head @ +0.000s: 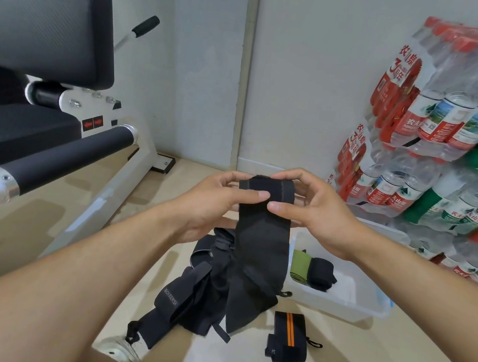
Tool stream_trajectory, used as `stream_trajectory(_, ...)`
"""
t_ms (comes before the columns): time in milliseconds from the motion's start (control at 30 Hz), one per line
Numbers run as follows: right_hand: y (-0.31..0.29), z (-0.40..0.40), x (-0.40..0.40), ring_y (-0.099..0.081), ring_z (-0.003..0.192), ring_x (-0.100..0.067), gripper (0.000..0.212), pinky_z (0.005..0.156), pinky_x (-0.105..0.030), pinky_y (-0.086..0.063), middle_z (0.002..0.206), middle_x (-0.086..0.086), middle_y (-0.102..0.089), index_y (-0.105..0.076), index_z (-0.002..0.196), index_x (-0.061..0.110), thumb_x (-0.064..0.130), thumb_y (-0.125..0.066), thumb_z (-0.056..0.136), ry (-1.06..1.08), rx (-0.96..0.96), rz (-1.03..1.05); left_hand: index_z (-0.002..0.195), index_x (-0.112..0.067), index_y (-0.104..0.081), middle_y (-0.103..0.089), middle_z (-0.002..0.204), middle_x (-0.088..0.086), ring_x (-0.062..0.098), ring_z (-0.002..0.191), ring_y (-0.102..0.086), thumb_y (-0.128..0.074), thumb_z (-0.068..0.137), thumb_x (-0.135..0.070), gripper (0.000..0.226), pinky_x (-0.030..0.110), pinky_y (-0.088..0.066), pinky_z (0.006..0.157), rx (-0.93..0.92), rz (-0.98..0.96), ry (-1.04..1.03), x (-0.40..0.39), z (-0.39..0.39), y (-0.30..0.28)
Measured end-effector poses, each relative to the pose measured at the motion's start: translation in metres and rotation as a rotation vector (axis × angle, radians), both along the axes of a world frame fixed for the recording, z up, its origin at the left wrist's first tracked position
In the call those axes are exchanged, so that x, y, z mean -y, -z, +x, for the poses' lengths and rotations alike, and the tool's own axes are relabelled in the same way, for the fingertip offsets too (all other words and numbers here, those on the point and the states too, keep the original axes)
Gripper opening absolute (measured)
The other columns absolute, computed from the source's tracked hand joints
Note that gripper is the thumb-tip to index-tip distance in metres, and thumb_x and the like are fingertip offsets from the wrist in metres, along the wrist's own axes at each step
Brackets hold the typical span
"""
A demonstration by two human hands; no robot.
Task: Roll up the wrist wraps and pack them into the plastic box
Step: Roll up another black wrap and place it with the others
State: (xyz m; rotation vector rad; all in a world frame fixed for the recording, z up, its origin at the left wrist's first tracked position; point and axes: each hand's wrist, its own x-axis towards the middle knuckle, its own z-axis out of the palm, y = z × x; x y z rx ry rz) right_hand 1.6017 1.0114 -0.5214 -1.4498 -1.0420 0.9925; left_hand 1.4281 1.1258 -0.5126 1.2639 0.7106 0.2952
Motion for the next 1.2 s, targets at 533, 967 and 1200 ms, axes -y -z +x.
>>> stream_trajectory(533,0.0045,-0.0006,-0.0041,-0.071,0.106,-0.02,0.046,0.089,-0.025,-0.058,0.108,-0.003,-0.078,-0.076,0.108,0.018,-0.01,-0.084,0.073,0.057,0.138,0.094,0.106,-0.019,-0.079,-0.077,0.102,0.005,0.031,0.1,-0.073,-0.057,0.102,-0.03,0.025,0.046,-0.058,0.094,-0.018,-0.076,0.001,0.0023,0.0042,-0.0007)
stream_trajectory(967,0.0032,0.0015,-0.0043,-0.07,0.116,-0.021,0.053,0.107,-0.048,-0.05,0.124,-0.002,-0.073,-0.062,0.135,0.023,0.039,-0.069,0.085,-0.066,-0.169,-0.142,0.114,-0.008,-0.068,-0.069,0.11,0.009,0.024,0.092,-0.074,-0.074,0.085,0.005,0.032,0.035,-0.061,0.083,0.136,-0.022,-0.111,-0.004,0.0048,0.0005)
stream_trajectory(1200,0.0018,-0.0018,-0.0027,-0.07,0.113,-0.025,0.051,0.104,-0.046,-0.052,0.122,-0.003,-0.073,-0.061,0.134,0.027,0.052,-0.061,0.089,-0.148,-0.165,-0.224,0.111,-0.011,-0.069,-0.07,0.114,0.007,0.018,0.098,-0.072,-0.073,0.08,0.014,0.04,0.032,-0.059,0.083,0.169,0.044,-0.1,-0.0038,0.0033,0.0019)
